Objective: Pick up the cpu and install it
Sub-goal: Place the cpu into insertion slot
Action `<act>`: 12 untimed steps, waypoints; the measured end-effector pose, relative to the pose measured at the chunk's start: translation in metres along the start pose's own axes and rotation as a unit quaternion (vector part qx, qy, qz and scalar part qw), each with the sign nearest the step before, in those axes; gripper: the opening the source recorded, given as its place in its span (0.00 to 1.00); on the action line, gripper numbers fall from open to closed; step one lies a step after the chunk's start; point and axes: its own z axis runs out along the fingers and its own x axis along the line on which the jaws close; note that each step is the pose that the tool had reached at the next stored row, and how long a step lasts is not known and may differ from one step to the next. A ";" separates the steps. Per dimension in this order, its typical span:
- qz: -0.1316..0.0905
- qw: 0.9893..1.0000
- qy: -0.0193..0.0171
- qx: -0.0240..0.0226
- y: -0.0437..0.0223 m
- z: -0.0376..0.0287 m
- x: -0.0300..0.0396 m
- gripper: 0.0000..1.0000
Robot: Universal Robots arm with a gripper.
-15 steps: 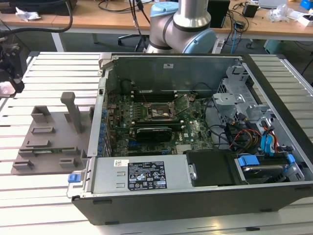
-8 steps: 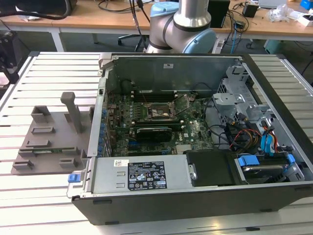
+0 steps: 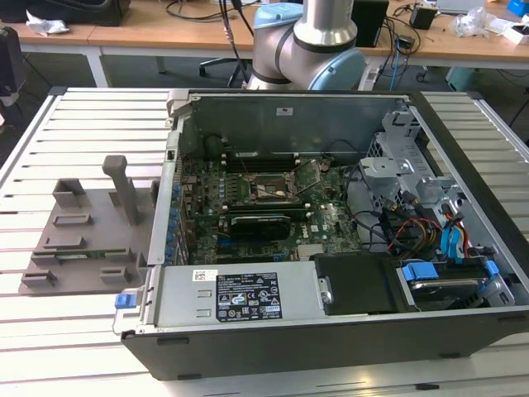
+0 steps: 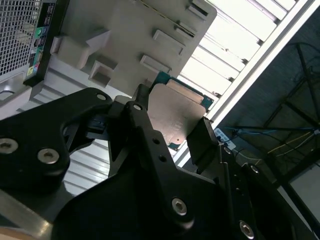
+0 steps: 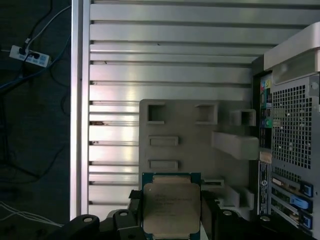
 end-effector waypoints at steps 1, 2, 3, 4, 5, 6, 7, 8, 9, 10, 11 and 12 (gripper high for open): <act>0.000 1.000 0.000 0.000 0.0000 -0.0038 0.0000 0.55; 0.000 1.000 0.000 0.000 -0.0001 -0.0065 0.0000 0.55; 0.000 1.000 0.000 0.000 -0.0001 -0.0084 -0.0001 0.55; 0.000 1.000 0.000 0.000 -0.0001 -0.0116 -0.0001 0.55; 0.000 1.000 0.000 0.000 -0.0001 -0.0140 -0.0001 0.55; 0.000 1.000 0.000 0.000 -0.0002 -0.0178 -0.0001 0.55; 0.000 1.000 0.000 0.000 -0.0002 -0.0221 -0.0002 0.55; 0.000 1.000 0.000 0.000 -0.0003 -0.0265 -0.0002 0.55; 0.000 1.000 0.000 0.000 -0.0003 -0.0290 -0.0002 0.55; 0.000 1.000 0.000 0.000 -0.0004 -0.0330 -0.0003 0.55; 0.000 1.000 0.000 0.000 -0.0004 -0.0355 -0.0003 0.55; 0.000 1.000 0.000 0.000 -0.0004 -0.0379 -0.0003 0.55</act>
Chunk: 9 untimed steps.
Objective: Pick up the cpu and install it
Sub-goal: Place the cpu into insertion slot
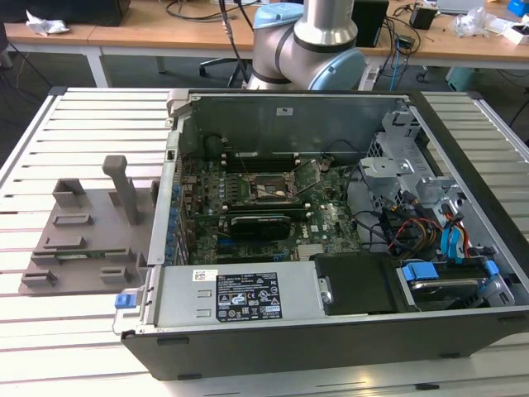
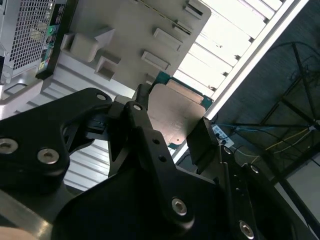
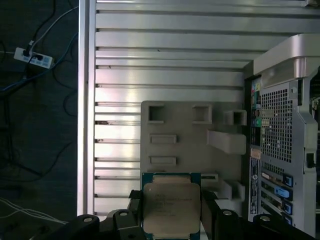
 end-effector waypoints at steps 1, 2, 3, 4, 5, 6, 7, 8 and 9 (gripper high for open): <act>0.000 1.000 0.000 0.000 0.0000 -0.0022 0.0000 0.55; 0.000 1.000 0.000 0.000 0.0000 -0.0041 0.0000 0.55; 0.000 1.000 0.000 0.000 -0.0001 -0.0066 -0.0001 0.55; 0.000 1.000 0.000 0.000 -0.0001 -0.0082 -0.0001 0.55; 0.000 1.000 0.000 0.000 -0.0001 -0.0110 -0.0001 0.55; 0.000 1.000 0.000 0.000 -0.0001 -0.0130 -0.0001 0.55; 0.000 1.000 0.000 0.000 -0.0002 -0.0159 -0.0001 0.55; 0.000 1.000 0.000 0.000 -0.0002 -0.0179 -0.0001 0.55; 0.000 1.000 0.000 0.000 -0.0002 -0.0207 -0.0002 0.55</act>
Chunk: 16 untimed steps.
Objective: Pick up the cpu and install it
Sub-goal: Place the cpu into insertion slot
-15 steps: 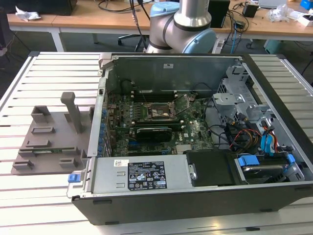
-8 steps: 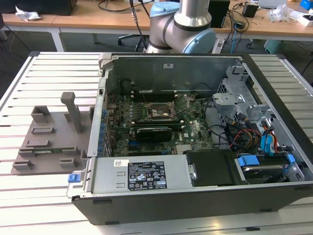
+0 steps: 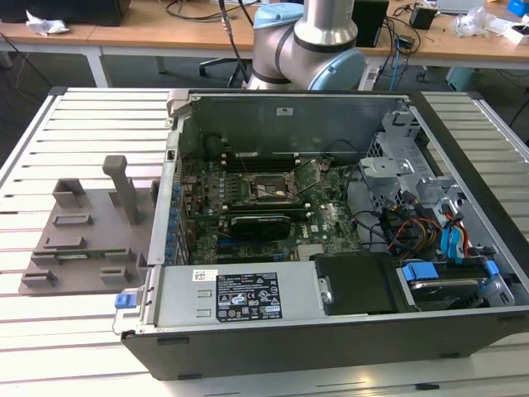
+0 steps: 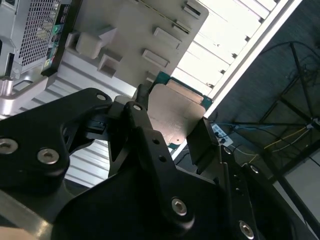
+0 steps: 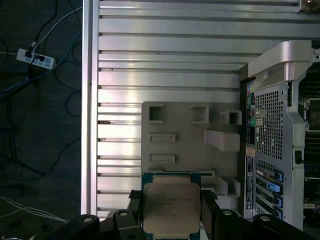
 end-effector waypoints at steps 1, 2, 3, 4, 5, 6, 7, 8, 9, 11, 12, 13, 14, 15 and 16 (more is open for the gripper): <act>0.000 1.000 0.000 0.000 0.0000 -0.0019 0.0000 0.55; 0.000 1.000 0.000 0.000 0.0000 -0.0051 -0.0001 0.55; 0.000 1.000 0.000 0.000 -0.0001 -0.0068 -0.0001 0.55; 0.000 1.000 0.000 0.000 -0.0001 -0.0087 -0.0001 0.55; 0.000 1.000 0.000 0.000 -0.0001 -0.0116 -0.0001 0.55; 0.000 1.000 0.000 0.000 -0.0002 -0.0150 -0.0001 0.55; 0.000 1.000 0.000 0.000 -0.0002 -0.0183 -0.0002 0.55; 0.000 1.000 0.000 0.000 -0.0002 -0.0214 -0.0002 0.55; 0.000 1.000 0.000 0.000 -0.0002 -0.0242 -0.0002 0.55; 0.000 1.000 0.000 0.000 -0.0003 -0.0274 -0.0002 0.55; 0.000 1.000 0.000 0.000 -0.0003 -0.0289 -0.0003 0.55; 0.000 1.000 0.000 0.000 -0.0003 -0.0313 -0.0002 0.55; 0.000 1.000 0.000 0.000 -0.0003 -0.0327 -0.0002 0.55; 0.000 1.000 0.000 0.000 -0.0004 -0.0328 -0.0003 0.55; 0.000 1.000 0.000 0.000 -0.0004 -0.0328 -0.0003 0.55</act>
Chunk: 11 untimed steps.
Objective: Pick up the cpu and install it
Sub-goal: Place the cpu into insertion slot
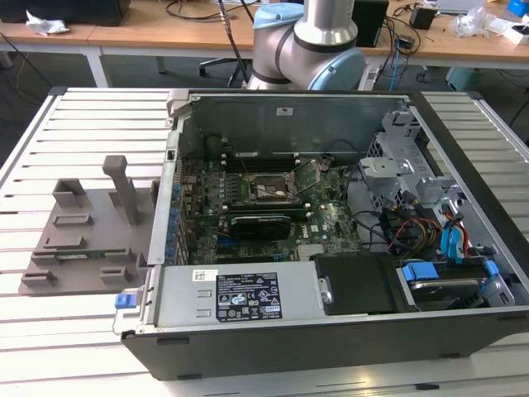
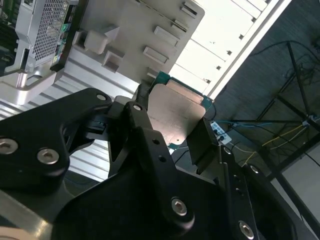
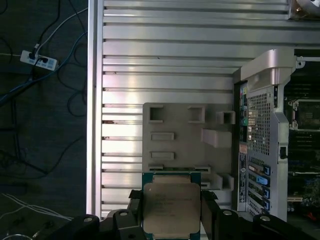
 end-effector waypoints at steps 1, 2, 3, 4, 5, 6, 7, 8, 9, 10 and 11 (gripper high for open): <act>0.000 1.000 0.000 0.000 0.0000 0.0000 0.0000 0.55; 0.000 1.000 0.000 0.000 0.0000 -0.0001 0.0000 0.55; 0.000 1.000 0.000 0.000 0.0000 -0.0001 0.0000 0.55; 0.000 1.000 0.000 -0.001 -0.0001 -0.0002 0.0000 0.55; 0.000 1.000 0.000 -0.013 0.0001 0.0001 -0.0006 0.55; 0.000 1.000 0.000 -0.012 0.0000 0.0002 -0.0013 0.55; 0.000 1.000 0.000 -0.011 0.0000 0.0003 -0.0021 0.55; 0.000 1.000 0.000 -0.011 -0.0001 0.0005 -0.0033 0.55; -0.001 1.000 0.000 -0.011 -0.0001 0.0008 -0.0043 0.55; -0.001 1.000 0.000 -0.011 -0.0001 0.0011 -0.0053 0.55; -0.001 1.000 0.000 -0.011 -0.0001 0.0019 -0.0078 0.55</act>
